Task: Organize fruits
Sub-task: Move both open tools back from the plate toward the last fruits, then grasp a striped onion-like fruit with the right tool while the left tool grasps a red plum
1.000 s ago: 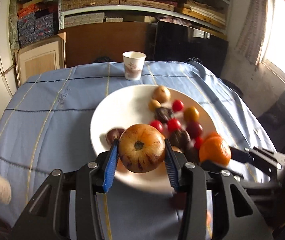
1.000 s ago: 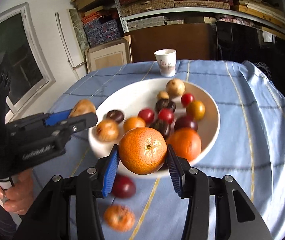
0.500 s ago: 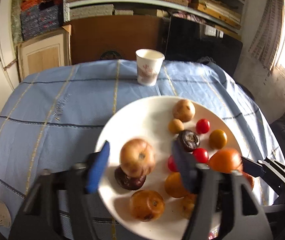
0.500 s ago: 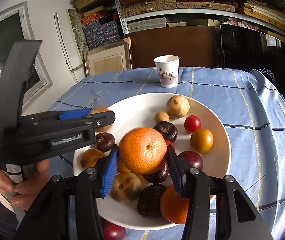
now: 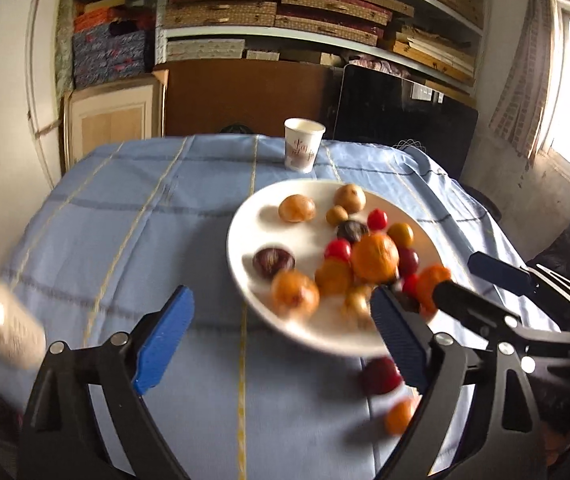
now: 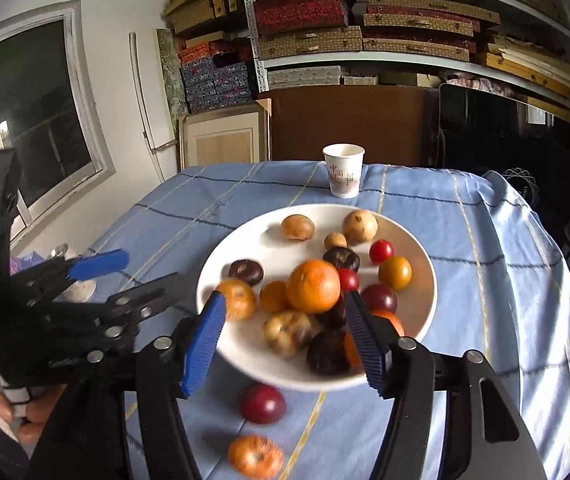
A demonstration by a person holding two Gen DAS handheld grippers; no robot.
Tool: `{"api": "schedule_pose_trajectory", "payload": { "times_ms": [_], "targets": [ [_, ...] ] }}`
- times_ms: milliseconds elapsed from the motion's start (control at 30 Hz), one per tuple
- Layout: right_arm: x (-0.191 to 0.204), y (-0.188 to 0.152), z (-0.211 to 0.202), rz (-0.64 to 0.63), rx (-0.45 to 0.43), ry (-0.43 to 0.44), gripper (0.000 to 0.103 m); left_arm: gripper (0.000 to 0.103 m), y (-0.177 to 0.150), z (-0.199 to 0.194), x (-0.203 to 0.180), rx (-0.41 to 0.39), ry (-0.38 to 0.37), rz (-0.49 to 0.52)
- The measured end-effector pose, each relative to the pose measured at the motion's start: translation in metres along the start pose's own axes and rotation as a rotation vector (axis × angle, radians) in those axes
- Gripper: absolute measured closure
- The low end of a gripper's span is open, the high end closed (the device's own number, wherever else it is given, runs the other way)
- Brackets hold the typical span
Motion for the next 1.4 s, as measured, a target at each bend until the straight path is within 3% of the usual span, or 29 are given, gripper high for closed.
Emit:
{"api": "schedule_pose_trajectory", "payload": {
  "times_ms": [167,400,600,733,1033,1333,1400],
  "targets": [
    [0.008,-0.030,-0.011,-0.011,0.018,-0.042,0.035,0.011,-0.042,-0.005,0.006,0.057,-0.007,-0.028],
    [0.018,-0.069,-0.004,-0.063,0.116,-0.087,0.033,0.011,-0.073,-0.005,0.018,0.117,0.067,-0.050],
    [0.030,-0.087,0.002,-0.166,0.202,-0.059,0.031,0.007,-0.068,-0.014,0.042,0.055,0.202,-0.090],
    [0.037,-0.098,0.014,-0.196,0.270,-0.047,0.032,0.007,-0.066,-0.013,0.052,0.081,0.185,-0.133],
    [0.033,-0.103,0.021,-0.155,0.282,-0.056,0.032,0.007,-0.065,-0.019,0.042,0.057,0.196,-0.087],
    [0.024,-0.106,0.029,-0.103,0.315,-0.045,0.049,0.007,-0.065,-0.022,0.033,0.032,0.219,-0.041],
    [0.025,-0.106,0.028,-0.106,0.315,-0.037,0.059,0.007,-0.065,-0.022,0.033,0.034,0.218,-0.042]
  ]
}}
Point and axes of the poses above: each gripper's, at about its wrist camera, not at the fingertips, and z roughly the way its jaws point, x to its left, y to its top, the point moved 3 cm from there along z, roughly the way its jaws point, and after that the axes turned 8 degrees about y, right-handed, at the moved point
